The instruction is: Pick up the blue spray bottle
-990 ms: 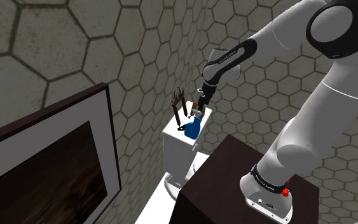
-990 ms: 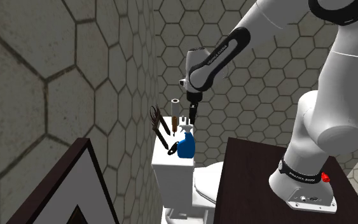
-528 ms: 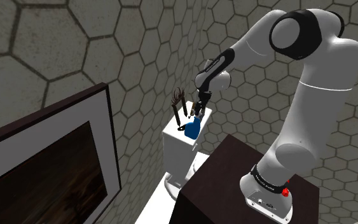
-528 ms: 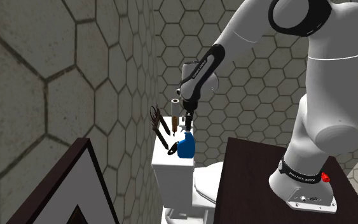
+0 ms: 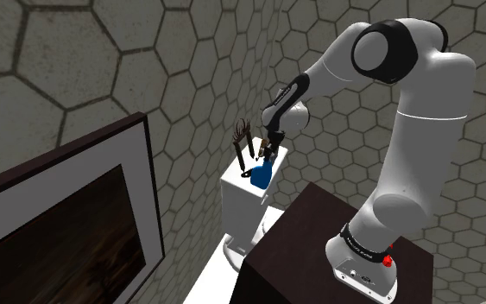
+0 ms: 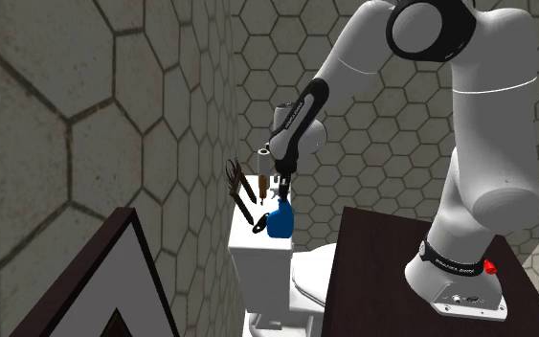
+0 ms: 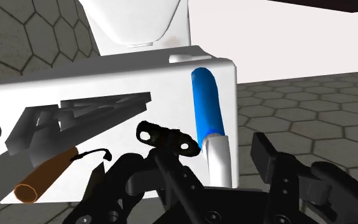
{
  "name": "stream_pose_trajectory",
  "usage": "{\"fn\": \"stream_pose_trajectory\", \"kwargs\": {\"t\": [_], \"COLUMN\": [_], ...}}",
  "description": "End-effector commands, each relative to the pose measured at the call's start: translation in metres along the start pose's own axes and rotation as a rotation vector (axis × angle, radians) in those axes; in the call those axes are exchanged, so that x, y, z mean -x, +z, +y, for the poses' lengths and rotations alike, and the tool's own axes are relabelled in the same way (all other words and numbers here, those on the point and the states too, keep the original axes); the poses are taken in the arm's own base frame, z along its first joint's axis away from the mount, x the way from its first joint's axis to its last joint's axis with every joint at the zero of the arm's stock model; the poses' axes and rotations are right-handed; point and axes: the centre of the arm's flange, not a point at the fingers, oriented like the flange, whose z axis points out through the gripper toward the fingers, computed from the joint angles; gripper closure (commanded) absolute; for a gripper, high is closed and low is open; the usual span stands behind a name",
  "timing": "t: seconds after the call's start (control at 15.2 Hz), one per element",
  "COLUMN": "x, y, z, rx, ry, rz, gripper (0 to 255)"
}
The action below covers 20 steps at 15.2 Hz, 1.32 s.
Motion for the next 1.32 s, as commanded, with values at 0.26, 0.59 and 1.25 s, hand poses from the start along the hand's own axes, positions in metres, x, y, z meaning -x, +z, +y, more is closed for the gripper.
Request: {"fn": "stream_pose_trajectory", "kwargs": {"t": [0.26, 0.59, 1.25], "x": [0.0, 0.0, 0.0], "y": [0.001, -0.005, -0.058], "z": [0.0, 0.0, -0.001], "rx": [0.0, 0.0, 0.0], "ry": [0.0, 0.0, 0.0], "rz": [0.0, 0.0, 0.0], "gripper": [255, 255, 255]}}
